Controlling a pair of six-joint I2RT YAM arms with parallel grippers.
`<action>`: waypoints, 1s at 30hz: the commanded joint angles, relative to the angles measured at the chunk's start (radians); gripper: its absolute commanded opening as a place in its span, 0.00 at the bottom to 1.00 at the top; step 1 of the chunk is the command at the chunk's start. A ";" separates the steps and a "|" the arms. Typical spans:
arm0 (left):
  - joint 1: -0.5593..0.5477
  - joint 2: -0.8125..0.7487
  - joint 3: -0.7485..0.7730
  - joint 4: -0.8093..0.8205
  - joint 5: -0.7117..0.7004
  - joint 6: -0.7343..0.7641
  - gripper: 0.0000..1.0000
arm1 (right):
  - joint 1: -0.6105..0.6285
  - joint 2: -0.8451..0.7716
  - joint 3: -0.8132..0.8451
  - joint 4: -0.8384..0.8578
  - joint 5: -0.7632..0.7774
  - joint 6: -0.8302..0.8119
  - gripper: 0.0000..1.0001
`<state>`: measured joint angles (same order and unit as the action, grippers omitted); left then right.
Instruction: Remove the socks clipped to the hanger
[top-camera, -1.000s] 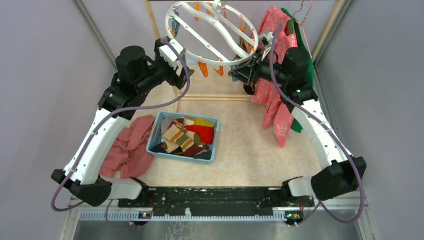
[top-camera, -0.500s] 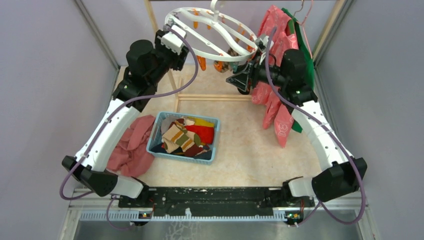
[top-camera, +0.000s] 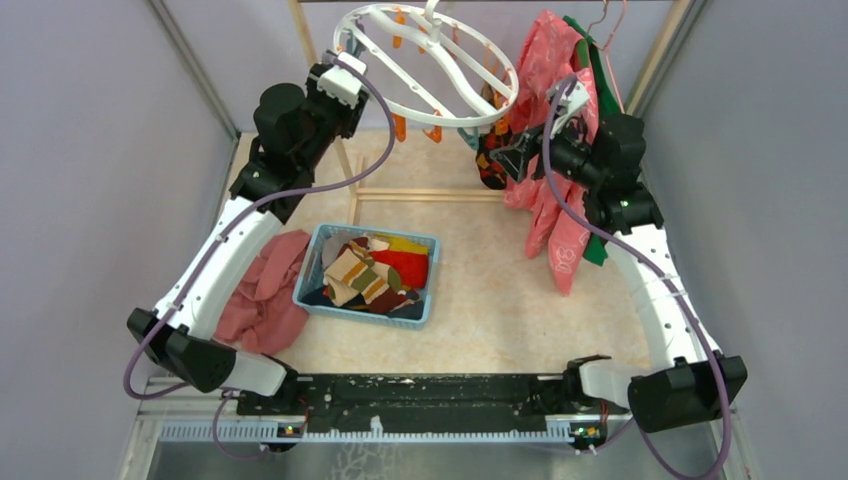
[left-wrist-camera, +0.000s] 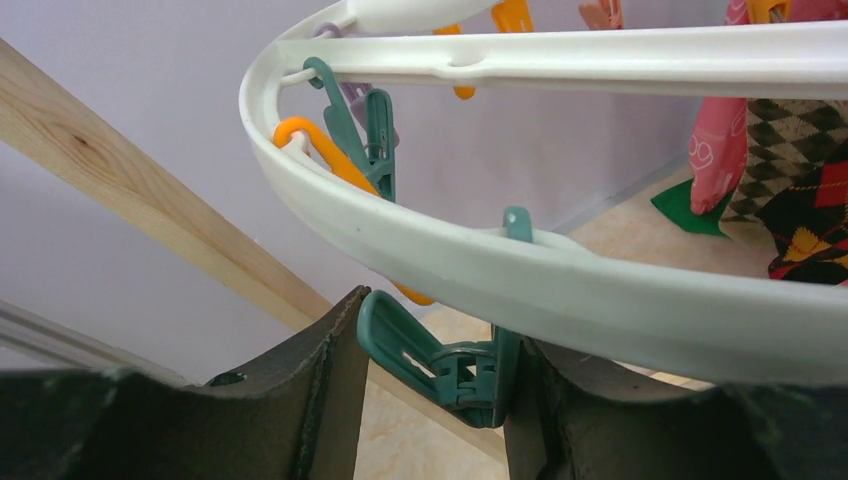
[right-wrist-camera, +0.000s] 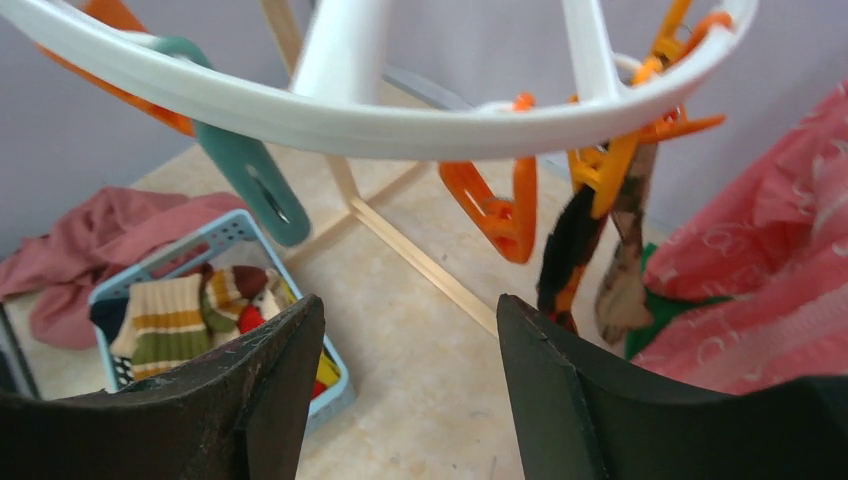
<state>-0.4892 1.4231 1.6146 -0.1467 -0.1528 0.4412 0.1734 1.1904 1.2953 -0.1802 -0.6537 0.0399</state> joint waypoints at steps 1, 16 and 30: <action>0.012 -0.014 -0.016 0.049 0.002 -0.009 0.53 | -0.006 0.004 -0.015 0.016 0.144 -0.084 0.65; 0.026 -0.032 -0.026 0.015 0.072 -0.078 0.52 | 0.000 0.159 -0.066 0.283 0.252 -0.126 0.45; 0.073 -0.052 -0.047 -0.041 0.148 -0.142 0.55 | -0.001 0.128 -0.089 0.305 0.181 -0.107 0.00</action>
<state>-0.4286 1.4036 1.5707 -0.1680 -0.0399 0.3305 0.1738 1.4025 1.2163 0.0891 -0.4290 -0.0673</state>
